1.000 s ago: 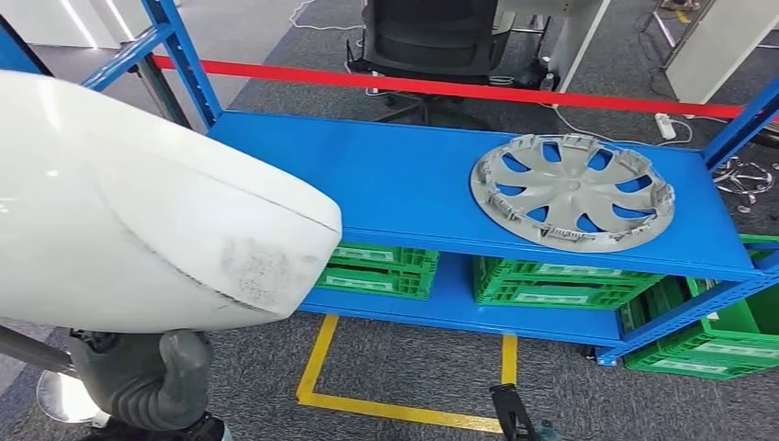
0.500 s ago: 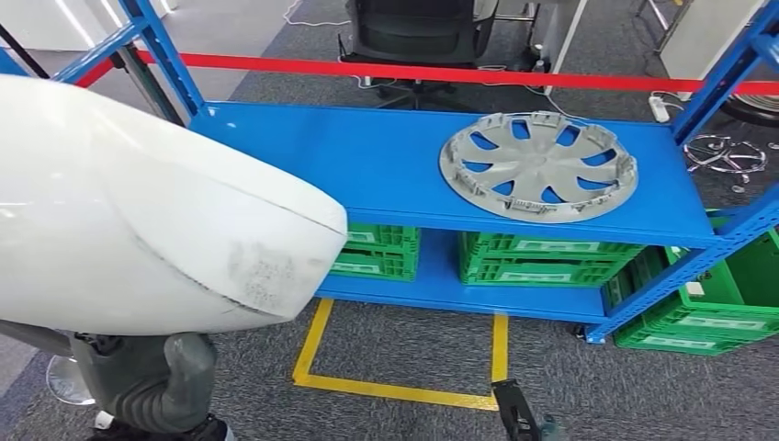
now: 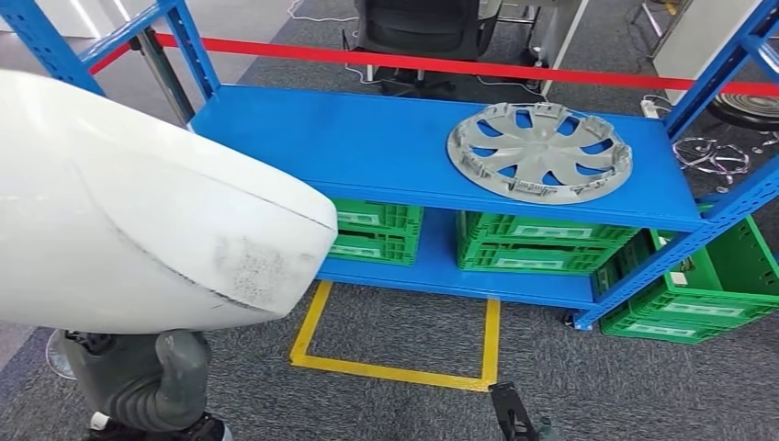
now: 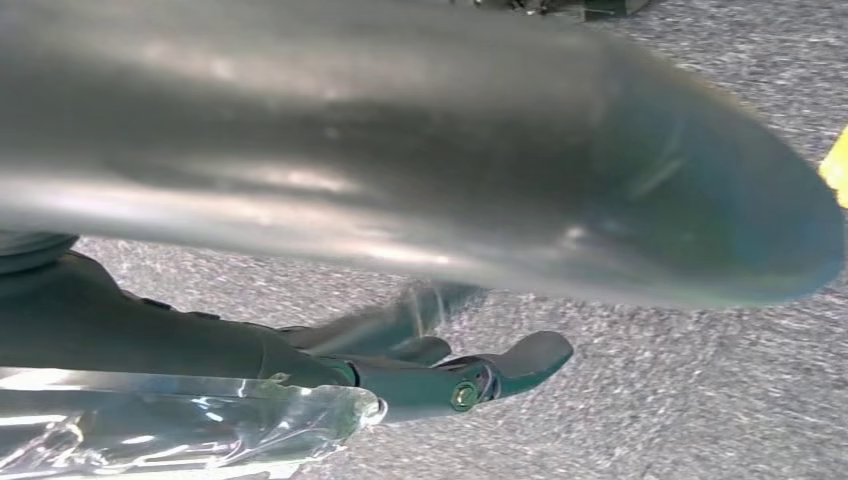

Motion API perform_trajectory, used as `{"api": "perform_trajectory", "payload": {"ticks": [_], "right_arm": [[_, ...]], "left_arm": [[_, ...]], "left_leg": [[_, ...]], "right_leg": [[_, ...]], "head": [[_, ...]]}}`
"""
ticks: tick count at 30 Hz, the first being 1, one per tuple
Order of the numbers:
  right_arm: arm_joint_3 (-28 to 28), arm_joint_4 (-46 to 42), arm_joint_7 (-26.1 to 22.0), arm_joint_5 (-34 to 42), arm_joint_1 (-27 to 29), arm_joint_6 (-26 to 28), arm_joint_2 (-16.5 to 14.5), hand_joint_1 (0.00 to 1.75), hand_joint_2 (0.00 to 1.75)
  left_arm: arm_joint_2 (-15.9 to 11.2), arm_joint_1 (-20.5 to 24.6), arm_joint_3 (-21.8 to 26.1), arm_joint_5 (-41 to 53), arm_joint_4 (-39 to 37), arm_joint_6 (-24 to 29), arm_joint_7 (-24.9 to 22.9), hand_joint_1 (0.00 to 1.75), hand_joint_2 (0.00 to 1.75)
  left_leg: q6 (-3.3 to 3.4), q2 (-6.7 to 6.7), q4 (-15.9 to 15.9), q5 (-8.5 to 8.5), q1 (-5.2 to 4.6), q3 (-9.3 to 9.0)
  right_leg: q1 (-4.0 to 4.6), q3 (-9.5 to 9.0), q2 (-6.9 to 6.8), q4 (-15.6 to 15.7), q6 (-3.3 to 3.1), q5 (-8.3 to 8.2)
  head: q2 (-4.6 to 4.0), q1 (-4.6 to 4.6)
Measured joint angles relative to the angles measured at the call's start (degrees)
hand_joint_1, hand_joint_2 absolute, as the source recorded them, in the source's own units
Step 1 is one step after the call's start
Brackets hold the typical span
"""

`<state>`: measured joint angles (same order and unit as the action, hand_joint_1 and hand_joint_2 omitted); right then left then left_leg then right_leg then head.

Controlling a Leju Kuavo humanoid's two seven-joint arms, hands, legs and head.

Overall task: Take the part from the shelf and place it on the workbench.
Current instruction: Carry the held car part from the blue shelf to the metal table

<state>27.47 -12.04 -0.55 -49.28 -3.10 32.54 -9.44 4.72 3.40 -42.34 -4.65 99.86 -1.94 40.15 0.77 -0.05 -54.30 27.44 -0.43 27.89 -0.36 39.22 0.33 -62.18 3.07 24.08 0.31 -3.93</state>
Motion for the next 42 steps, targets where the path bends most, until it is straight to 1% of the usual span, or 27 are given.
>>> {"api": "perform_trajectory", "payload": {"ticks": [2, 3, 4, 5, 8, 9, 12, 14, 15, 17, 18, 19, 20, 21, 23, 24, 25, 28, 30, 33, 34, 35, 36, 38, 39, 40, 42], "right_arm": [[0.02, 0.00, 0.01, -0.01, 0.12, -0.01, 0.00, 0.00, 0.00], [0.03, 0.00, 0.01, -0.01, 0.17, -0.02, 0.00, 0.00, 0.00], [0.04, 0.00, 0.01, -0.01, 0.21, -0.02, 0.00, 0.00, 0.00], [0.05, 0.00, 0.01, -0.01, 0.22, -0.02, 0.00, 0.00, 0.00], [0.07, 0.00, -0.01, -0.01, 0.02, -0.03, 0.01, 0.00, 0.00], [0.07, 0.00, -0.01, -0.01, -0.06, -0.03, 0.01, 0.00, 0.00], [0.14, 0.00, -0.02, -0.01, 0.02, -0.04, 0.01, 0.00, 0.00], [0.22, 0.00, -0.05, -0.01, 0.05, -0.04, -0.01, 0.00, 0.00], [0.25, 0.00, -0.07, -0.01, 0.02, -0.04, -0.02, 0.00, 0.00], [0.28, 0.00, -0.10, -0.01, 0.02, -0.04, -0.02, 0.00, 0.00], [0.32, 0.00, -0.10, -0.01, 0.05, -0.03, -0.02, 0.00, 0.00], [0.37, 0.00, -0.10, -0.01, 0.09, -0.03, -0.02, 0.00, 0.00], [0.41, 0.00, -0.10, -0.02, 0.11, -0.02, -0.02, 0.00, 0.00], [0.46, 0.00, -0.10, -0.04, 0.12, -0.02, -0.02, 0.00, 0.00], [0.55, 0.00, -0.09, -0.08, 0.09, -0.02, -0.02, 0.00, 0.00], [0.59, 0.00, -0.08, -0.11, 0.06, -0.02, -0.01, 0.00, 0.00], [0.62, 0.00, -0.08, -0.14, 0.05, -0.02, -0.01, 0.00, 0.00], [0.66, 0.00, -0.08, -0.18, 0.20, -0.02, 0.00, 0.00, 0.00], [0.68, 0.00, -0.08, -0.18, 0.26, -0.02, 0.00, 0.00, 0.00], [0.68, 0.00, -0.08, -0.19, 0.24, -0.02, 0.00, 0.00, 0.00], [0.69, 0.00, -0.08, -0.19, 0.24, -0.02, 0.00, 0.00, 0.00], [0.70, 0.00, -0.08, -0.21, 0.24, -0.02, 0.00, 0.00, 0.00], [0.71, 0.00, -0.08, -0.24, 0.21, -0.02, 0.00, 0.00, 0.00], [0.73, 0.00, -0.08, -0.32, 0.00, -0.02, 0.00, 0.00, 0.00], [0.73, 0.00, -0.08, -0.34, -0.12, -0.02, 0.00, 0.00, 0.00], [0.73, 0.00, -0.08, -0.37, -0.21, -0.02, 0.00, 0.00, 0.00], [0.77, 0.00, -0.05, -0.37, -0.24, -0.02, 0.01, 0.00, 0.00]], "left_arm": [[0.01, -0.07, 0.00, 0.01, 0.00, 0.02, 0.00, 1.75, 1.75], [0.01, -0.11, 0.00, 0.02, 0.00, 0.03, 0.00, 1.75, 1.75], [0.01, -0.14, 0.00, 0.02, 0.00, 0.04, 0.00, 1.75, 1.75], [0.01, -0.16, 0.00, 0.02, 0.00, 0.04, 0.00, 1.75, 1.75], [0.01, -0.17, 0.00, 0.01, 0.02, 0.04, 0.00, 1.75, 1.75], [0.02, -0.16, 0.00, 0.00, 0.03, 0.03, 0.00, 1.75, 1.75], [0.05, -0.16, -0.02, -0.08, 0.04, -0.09, 0.00, 1.75, 1.75], [0.05, -0.13, -0.02, -0.14, 0.04, -0.15, 0.00, 1.75, 1.75], [0.04, -0.12, -0.02, -0.14, 0.04, -0.16, 0.00, 1.75, 1.75], [-0.02, -0.16, -0.02, -0.14, 0.04, -0.13, 0.00, 1.75, 1.75], [-0.09, -0.20, -0.02, -0.14, 0.04, -0.09, 0.00, 1.75, 1.75], [-0.17, -0.23, -0.02, -0.14, 0.04, -0.06, 0.00, 1.75, 1.75], [-0.23, -0.25, -0.02, -0.15, 0.04, -0.04, 0.00, 1.75, 1.75], [-0.27, -0.26, -0.02, -0.16, 0.04, -0.04, 0.00, 1.75, 1.75], [-0.26, -0.23, -0.03, -0.33, 0.04, -0.19, 0.00, 1.75, 1.75], [-0.24, -0.20, -0.04, -0.49, 0.04, -0.32, 0.00, 1.75, 1.75], [-0.24, -0.19, -0.04, -0.71, 0.04, -0.45, 0.00, 1.75, 1.75], [-0.22, -0.22, -0.04, -1.23, 0.04, -0.64, 0.00, 1.75, 1.75], [-0.17, -0.19, -0.04, -1.32, 0.04, -0.71, 0.00, 1.75, 1.75], [-0.16, -0.19, -0.04, -1.36, 0.01, -0.80, 0.00, 1.75, 1.75], [-0.18, -0.19, -0.04, -1.36, -0.01, -0.81, 0.00, 1.75, 1.75], [-0.20, -0.19, -0.04, -1.36, -0.02, -0.81, 0.00, 1.75, 1.75], [-0.20, -0.19, -0.04, -1.36, -0.02, -0.82, 0.00, 1.75, 1.75], [-0.19, -0.18, -0.04, -1.36, -0.02, -0.83, 0.00, 1.75, 1.75], [-0.17, -0.17, -0.05, -1.36, -0.03, -0.84, 0.00, 1.75, 1.75], [-0.16, -0.15, -0.05, -1.36, -0.03, -0.84, 0.00, 1.75, 1.75], [-0.15, -0.11, -0.07, -1.36, -0.03, -0.89, 0.00, 1.75, 1.75]], "left_leg": [[0.26, 0.07, -0.08, -0.55, -0.05, 0.60], [0.28, 0.10, -0.14, -0.79, -0.07, 0.90], [0.26, 0.10, -0.23, -0.99, -0.08, 1.17], [0.21, 0.09, -0.33, -1.14, -0.08, 1.38], [-0.21, 0.05, -0.96, -1.25, -0.15, 1.81], [-0.49, 0.04, -1.20, -1.28, -0.24, 2.02], [-1.42, 0.02, -1.48, -1.56, -0.31, 2.66], [-2.09, 0.00, -2.77, -0.45, -0.22, 3.43], [-2.44, -0.01, -4.97, 1.07, -0.15, 4.49], [-3.02, -0.02, -12.50, 5.10, 0.09, 8.05], [-3.18, -0.02, -16.03, 6.47, 0.23, 9.73], [-3.26, -0.02, -17.98, 6.80, 0.34, 10.65], [-3.28, -0.02, -17.74, 5.98, 0.43, 10.46], [-3.27, -0.02, -15.36, 4.26, 0.50, 9.15], [-3.24, -0.03, -7.48, 0.49, 0.63, 4.95], [-3.05, -0.11, -4.36, -0.58, 0.66, 3.42], [-2.78, -0.21, -2.56, -1.03, 0.65, 2.70], [-1.45, -0.38, -2.04, -1.49, 0.50, 3.28], [-0.52, -0.25, -1.89, -2.13, 0.61, 3.79], [0.16, -0.06, -1.89, -3.06, 0.45, 4.96], [0.20, -0.04, -1.91, -3.40, 0.35, 5.41], [0.19, -0.04, -1.94, -3.73, 0.27, 5.86], [0.13, -0.05, -1.96, -4.06, 0.23, 6.25], [-0.22, -0.09, -2.03, -4.67, 0.16, 6.86], [-0.50, -0.10, -2.04, -5.00, 0.11, 7.05], [-0.82, -0.10, -2.08, -5.33, 0.07, 7.18], [-1.53, -0.09, -2.01, -6.05, 0.09, 7.35]], "right_leg": [[-0.06, 2.70, -0.01, -7.82, 0.48, 4.39], [-0.08, 3.55, -0.01, -10.84, 0.64, 5.67], [-0.08, 3.41, -0.01, -11.88, 0.72, 5.92], [-0.09, 2.06, -0.02, -10.52, 0.73, 5.20], [-0.12, -5.36, -0.01, 0.84, 0.40, 1.94], [-0.08, -6.70, 0.03, 3.14, 0.07, 1.63], [0.09, -6.71, 0.14, 3.99, -1.15, 1.42], [-0.08, -6.46, 0.10, 4.23, -1.90, 1.00], [-0.21, -6.32, 0.07, 4.37, -2.21, 0.80], [-0.24, -5.82, -0.01, 4.38, -2.48, 0.51], [-0.25, -5.56, -0.05, 4.37, -2.48, 0.37], [-0.26, -5.34, -0.08, 4.36, -2.43, 0.22], [-0.28, -5.19, -0.08, 4.35, -2.32, 0.09], [-0.34, -5.11, -0.06, 4.34, -2.17, -0.05], [-0.31, -4.95, 0.04, 4.16, -1.70, -0.32], [-0.24, -4.75, 0.09, 4.02, -1.38, -0.51], [-0.14, -4.49, 0.11, 3.91, -1.04, -0.72], [-0.25, -3.79, 0.08, 3.85, 0.00, -1.10], [-0.34, -2.60, 0.05, 1.22, 0.50, 1.40], [-0.33, 0.93, 0.01, -9.52, 0.88, 8.17], [-0.31, 1.29, 0.01, -11.78, 0.90, 9.13], [-0.29, 0.58, 0.01, -11.91, 0.84, 9.02], [-0.26, -1.31, 0.01, -9.71, 0.73, 8.00], [-0.19, -7.07, 0.01, -1.35, 0.42, 5.64], [-0.09, -9.20, 0.07, 1.94, 0.22, 4.86], [0.01, -10.31, 0.13, 4.01, -0.01, 4.59], [0.23, -9.96, 0.25, 4.55, -0.67, 4.18]], "head": [[0.00, -0.26], [0.00, -0.26], [0.00, -0.27], [0.00, -0.27], [0.00, -0.25], [0.00, -0.21], [0.00, -0.16], [0.00, -0.03], [0.00, 0.06], [0.00, 0.27], [0.00, 0.27], [0.00, 0.28], [0.00, 0.27], [0.00, 0.27], [0.00, 0.33], [0.00, 0.31], [0.00, 0.28], [0.00, 0.14], [0.00, -0.04], [0.00, -0.22], [0.00, -0.21], [0.00, -0.21], [0.00, -0.21], [0.00, -0.23], [0.01, -0.19], [0.01, -0.18], [0.01, -0.10]]}}
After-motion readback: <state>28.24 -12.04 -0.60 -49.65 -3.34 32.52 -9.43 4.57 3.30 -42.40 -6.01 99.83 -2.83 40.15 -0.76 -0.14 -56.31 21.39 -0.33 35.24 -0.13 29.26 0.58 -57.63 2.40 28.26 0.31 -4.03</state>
